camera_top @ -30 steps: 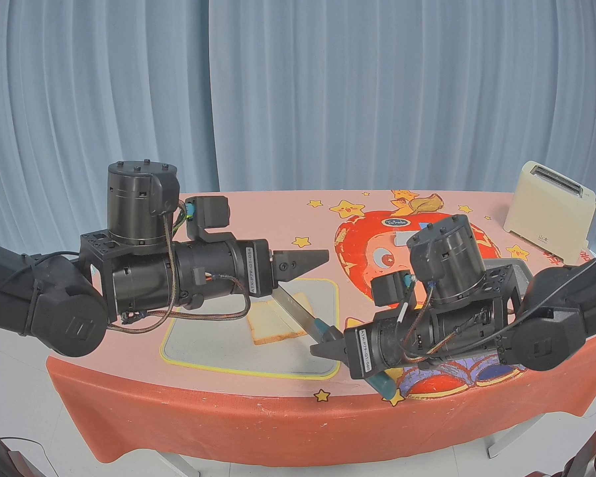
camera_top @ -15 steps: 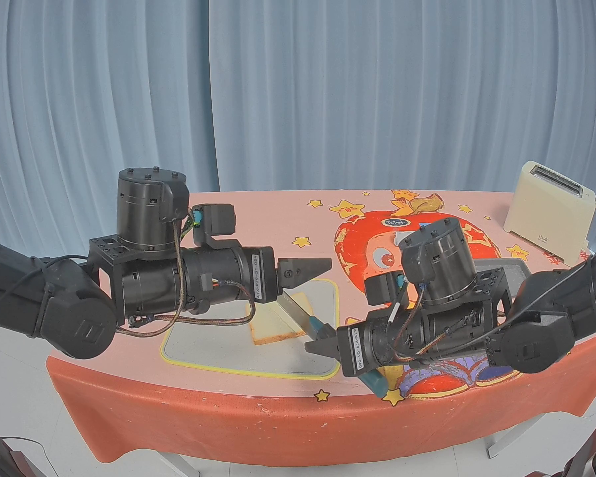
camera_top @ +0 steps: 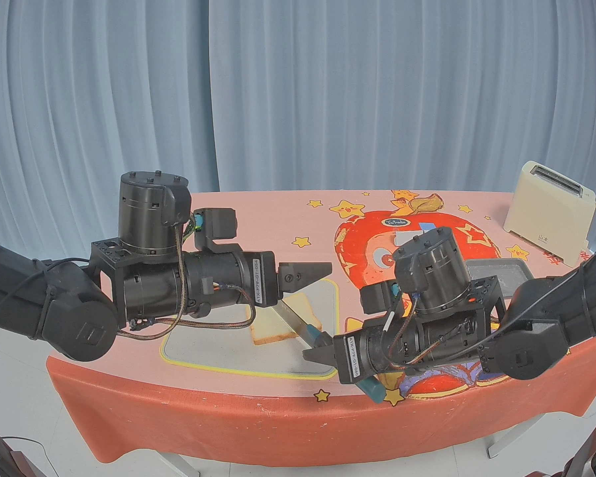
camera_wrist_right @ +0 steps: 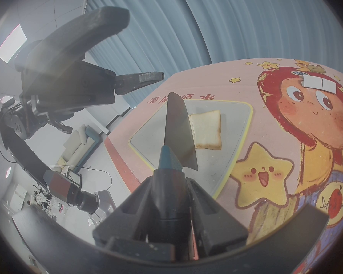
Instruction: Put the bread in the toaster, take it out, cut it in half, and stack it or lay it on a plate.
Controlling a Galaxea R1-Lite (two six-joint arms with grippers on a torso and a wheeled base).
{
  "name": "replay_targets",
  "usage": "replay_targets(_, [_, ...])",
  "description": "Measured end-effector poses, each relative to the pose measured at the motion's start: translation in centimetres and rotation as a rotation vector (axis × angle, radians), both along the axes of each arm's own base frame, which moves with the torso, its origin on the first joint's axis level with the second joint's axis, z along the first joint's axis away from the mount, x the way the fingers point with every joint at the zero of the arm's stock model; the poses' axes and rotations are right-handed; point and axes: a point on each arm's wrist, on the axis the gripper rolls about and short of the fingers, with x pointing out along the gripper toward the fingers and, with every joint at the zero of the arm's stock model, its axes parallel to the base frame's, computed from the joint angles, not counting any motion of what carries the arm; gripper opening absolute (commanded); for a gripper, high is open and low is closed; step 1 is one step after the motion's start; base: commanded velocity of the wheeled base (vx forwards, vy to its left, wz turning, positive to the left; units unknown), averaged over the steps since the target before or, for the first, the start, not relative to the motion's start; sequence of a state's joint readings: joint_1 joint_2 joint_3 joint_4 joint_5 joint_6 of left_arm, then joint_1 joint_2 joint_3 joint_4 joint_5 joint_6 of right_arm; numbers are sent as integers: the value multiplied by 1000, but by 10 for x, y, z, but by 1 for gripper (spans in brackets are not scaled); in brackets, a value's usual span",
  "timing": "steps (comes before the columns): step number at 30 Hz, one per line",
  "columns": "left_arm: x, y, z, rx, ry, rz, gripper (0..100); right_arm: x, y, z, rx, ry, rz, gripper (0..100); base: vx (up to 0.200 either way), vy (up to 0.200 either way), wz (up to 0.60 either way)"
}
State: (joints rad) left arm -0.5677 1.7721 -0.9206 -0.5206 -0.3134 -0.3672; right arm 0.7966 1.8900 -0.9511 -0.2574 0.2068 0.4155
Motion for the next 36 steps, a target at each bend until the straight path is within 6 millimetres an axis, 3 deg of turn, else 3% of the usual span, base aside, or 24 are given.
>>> replay_targets(27, [2,-1,-18,37,47,25,100,3,3,-7,-23,3,-14,0,0,0,0])
replay_targets(28, [3,-1,-18,38,41,37,0,2,3,-7,-23,3,-13,0,0,0,0])
replay_targets(36, [13,-2,-13,-26,-74,88,0,1,4,-7,-23,2,-11,0,0,0,0])
